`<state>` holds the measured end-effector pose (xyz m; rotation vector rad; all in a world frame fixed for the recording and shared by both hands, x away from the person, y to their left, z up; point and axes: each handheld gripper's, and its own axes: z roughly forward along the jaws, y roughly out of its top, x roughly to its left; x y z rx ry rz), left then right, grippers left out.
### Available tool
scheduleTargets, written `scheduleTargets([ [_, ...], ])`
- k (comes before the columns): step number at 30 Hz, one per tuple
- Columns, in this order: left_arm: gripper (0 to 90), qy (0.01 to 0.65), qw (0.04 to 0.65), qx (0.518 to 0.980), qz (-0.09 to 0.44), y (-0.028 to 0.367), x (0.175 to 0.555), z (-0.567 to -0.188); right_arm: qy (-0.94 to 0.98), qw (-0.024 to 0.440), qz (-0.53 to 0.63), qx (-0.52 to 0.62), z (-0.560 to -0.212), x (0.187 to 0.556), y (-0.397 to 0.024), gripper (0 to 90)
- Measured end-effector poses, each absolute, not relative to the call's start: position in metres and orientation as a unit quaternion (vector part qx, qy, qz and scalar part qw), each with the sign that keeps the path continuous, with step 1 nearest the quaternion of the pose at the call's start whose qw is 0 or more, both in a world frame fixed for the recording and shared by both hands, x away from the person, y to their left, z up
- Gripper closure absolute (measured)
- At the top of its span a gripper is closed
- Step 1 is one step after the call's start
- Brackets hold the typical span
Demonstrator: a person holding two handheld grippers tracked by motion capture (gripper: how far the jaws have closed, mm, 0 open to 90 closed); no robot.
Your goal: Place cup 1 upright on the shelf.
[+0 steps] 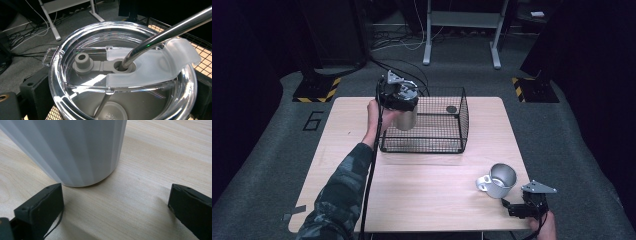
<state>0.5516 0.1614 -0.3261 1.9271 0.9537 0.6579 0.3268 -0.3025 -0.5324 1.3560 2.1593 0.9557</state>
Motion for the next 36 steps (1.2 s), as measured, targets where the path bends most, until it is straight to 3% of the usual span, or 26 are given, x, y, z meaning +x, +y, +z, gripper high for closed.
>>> scheduleTargets([
  [36,3.9,0.432,0.419,0.761,0.24,0.168,0.571,-0.368,0.78,0.207,0.341,0.482,-0.532,0.327,-0.303,0.0],
])
